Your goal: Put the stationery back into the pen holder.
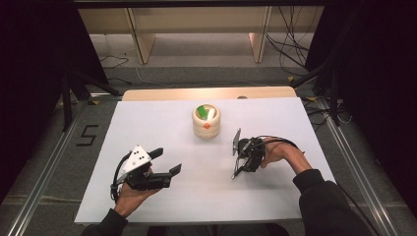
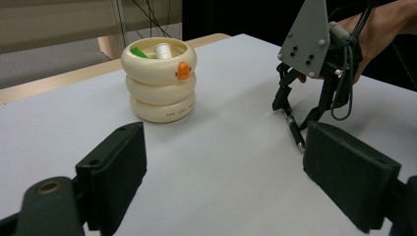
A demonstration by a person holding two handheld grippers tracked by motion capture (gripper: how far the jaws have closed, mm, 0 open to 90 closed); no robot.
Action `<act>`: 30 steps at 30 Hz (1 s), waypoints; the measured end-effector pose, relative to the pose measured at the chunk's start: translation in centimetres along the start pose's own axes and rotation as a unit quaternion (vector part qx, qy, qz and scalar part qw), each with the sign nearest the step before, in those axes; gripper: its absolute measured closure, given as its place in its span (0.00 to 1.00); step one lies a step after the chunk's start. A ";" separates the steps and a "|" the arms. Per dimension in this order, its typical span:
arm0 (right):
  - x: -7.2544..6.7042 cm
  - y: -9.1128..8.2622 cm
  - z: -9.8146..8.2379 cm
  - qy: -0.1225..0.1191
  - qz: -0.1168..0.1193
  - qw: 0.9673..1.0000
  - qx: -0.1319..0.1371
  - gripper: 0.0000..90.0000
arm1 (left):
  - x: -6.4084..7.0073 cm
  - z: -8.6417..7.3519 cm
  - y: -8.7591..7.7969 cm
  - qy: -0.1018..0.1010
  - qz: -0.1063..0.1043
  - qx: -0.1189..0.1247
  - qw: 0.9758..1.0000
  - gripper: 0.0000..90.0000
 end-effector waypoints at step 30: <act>-1.2 -1.1 0.6 -0.093 -0.031 0.995 -0.038 0.88 | 0.0 0.0 0.0 0.001 0.000 0.000 1.000 0.18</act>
Point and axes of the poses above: each handheld gripper's, and its own axes: y roughly forward along the jaws, z roughly out of its top, x roughly to its right, the point moved 10 cm from there along y, roughly forward along the jaws, and after that the axes turned 14 degrees about -x, right-handed, at the moved point
